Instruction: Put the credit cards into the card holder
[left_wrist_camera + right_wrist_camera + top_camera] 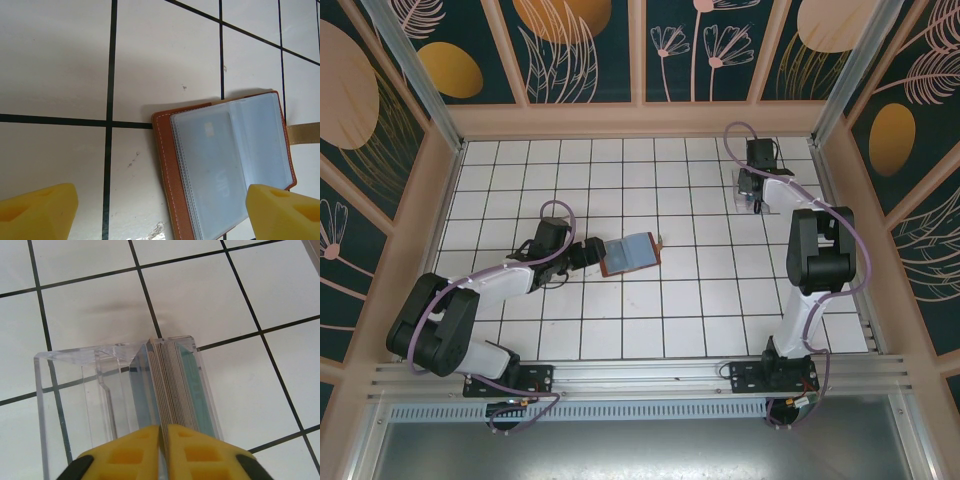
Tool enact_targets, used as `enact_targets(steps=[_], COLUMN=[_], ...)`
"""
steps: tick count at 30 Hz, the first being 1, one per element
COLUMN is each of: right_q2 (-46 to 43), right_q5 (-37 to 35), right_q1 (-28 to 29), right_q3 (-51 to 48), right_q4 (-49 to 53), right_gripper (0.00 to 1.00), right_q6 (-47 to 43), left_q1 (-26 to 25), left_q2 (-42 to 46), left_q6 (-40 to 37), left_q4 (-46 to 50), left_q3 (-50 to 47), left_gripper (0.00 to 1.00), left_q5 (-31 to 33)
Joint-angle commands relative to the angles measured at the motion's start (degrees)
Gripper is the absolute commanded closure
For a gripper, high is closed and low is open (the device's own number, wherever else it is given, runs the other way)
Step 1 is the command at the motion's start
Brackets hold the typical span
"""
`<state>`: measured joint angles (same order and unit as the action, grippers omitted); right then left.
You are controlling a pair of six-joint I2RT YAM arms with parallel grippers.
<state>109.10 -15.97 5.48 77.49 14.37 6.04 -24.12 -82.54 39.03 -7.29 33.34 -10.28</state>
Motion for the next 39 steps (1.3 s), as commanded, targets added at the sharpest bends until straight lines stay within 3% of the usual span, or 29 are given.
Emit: enact_targets(steps=[1,7,19,24,30,33,36,39], right_q2=[-0.46,-1.5,-8.38,-13.69,-19.46,-21.5,-20.09,-16.39], right_q5=[0.57,1.34,5.42,4.59,20.82,33.56,45.99,50.68], right_q1=[-0.96,-0.98,-0.3,5.73,12.92,17.26,20.26,21.81], right_q3=[0.79,0.9,0.36,-1.73,-9.08,-15.79,-20.39,-22.13], right_q4=[1.19,1.28,2.62,2.62,-3.07,-11.11,-18.41,-21.19], right_gripper=[0.9,1.0,1.0,1.0,1.0,1.0,1.0,1.0], right_q6=[0.11,-0.07,1.09,1.51,4.75,8.12,10.59,10.9], left_q1=[-0.22,-0.23,-0.23,-0.22,-0.23,-0.23,-0.23,-0.31], left_q2=[0.27,0.67,1.24,0.72,5.35,6.11,4.73,3.11], left_q6=[-0.09,-0.27,-0.5,-0.27,0.46,-0.81,-0.68,0.11], left_q4=[-0.09,0.38,1.14,0.45,-1.15,0.45,-0.01,-1.05], left_q3=[0.85,1.22,1.34,1.01,-2.15,-2.15,-2.48,-2.43], left_gripper=[0.13,0.13,0.13,0.13,0.15,0.15,0.15,0.15], left_q5=[-0.56,-0.27,-0.11,-0.23,0.17,-0.38,-1.93,-3.61])
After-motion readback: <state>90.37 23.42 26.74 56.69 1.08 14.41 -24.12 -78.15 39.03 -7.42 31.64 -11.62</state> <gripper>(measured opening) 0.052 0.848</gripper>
